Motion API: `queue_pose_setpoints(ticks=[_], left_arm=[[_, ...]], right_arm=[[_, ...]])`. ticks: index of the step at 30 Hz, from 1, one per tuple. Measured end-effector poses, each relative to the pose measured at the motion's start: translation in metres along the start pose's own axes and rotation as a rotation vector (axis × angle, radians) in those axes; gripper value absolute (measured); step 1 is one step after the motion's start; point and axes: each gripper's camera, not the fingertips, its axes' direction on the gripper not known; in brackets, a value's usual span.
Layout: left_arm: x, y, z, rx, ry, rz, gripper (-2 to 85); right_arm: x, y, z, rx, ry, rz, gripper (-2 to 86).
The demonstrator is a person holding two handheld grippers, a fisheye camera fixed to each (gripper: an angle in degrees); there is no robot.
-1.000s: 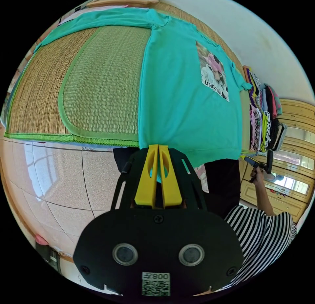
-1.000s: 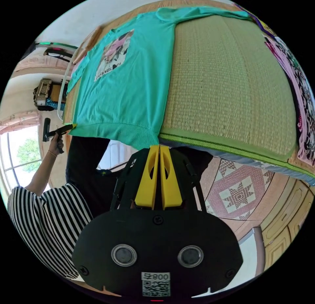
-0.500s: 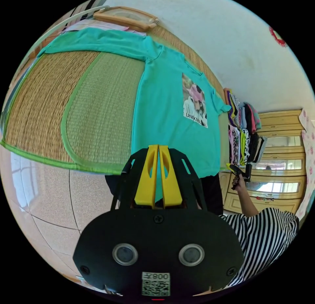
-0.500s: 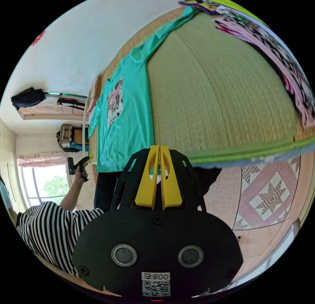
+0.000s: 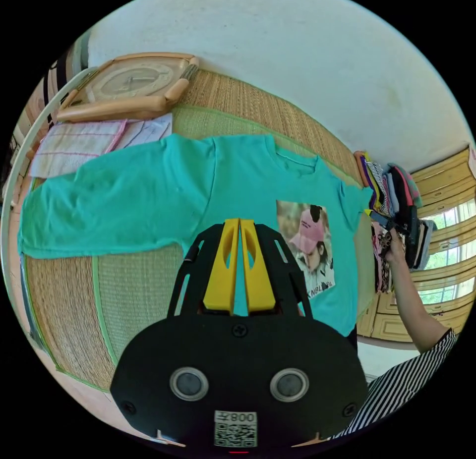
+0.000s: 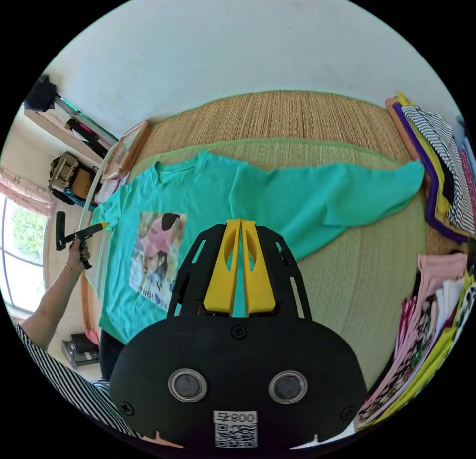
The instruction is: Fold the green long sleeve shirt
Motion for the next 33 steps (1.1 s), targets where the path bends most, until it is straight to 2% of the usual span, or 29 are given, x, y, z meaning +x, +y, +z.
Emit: queue_pose_setpoints(ticks=[6, 8, 13, 17, 21, 27, 29, 33], left_arm=[[-0.006, -0.084, 0.004, 0.027, -0.082, -0.075, 0.1], [-0.009, -0.104, 0.005, 0.004, -0.163, -0.095, 0.1], [-0.009, -0.125, -0.019, 0.043, -0.191, -0.107, 0.1], [-0.002, -0.141, -0.038, 0.065, -0.16, -0.12, 0.1], [0.018, -0.161, -0.055, 0.055, -0.234, -0.115, 0.1], [0.038, -0.18, -0.094, 0.094, -0.201, -0.154, 0.1], [0.058, -0.18, -0.114, 0.14, -0.132, -0.103, 0.0], [0.08, -0.179, -0.118, 0.089, -0.163, -0.082, 0.1]], right_arm=[[-0.014, -0.066, 0.093, -0.083, 0.09, -0.041, 0.0], [-0.015, -0.067, 0.106, -0.071, 0.1, -0.062, 0.1], [0.008, -0.057, 0.103, -0.001, 0.185, 0.032, 0.0], [0.033, -0.05, 0.105, 0.033, 0.069, 0.146, 0.0], [0.021, -0.045, 0.11, 0.033, 0.128, 0.164, -0.1], [-0.005, -0.015, 0.094, 0.121, 0.111, 0.128, 0.0], [-0.026, 0.005, 0.083, 0.154, 0.076, 0.069, 0.0], [-0.065, 0.065, 0.105, 0.09, 0.111, -0.002, 0.0]])
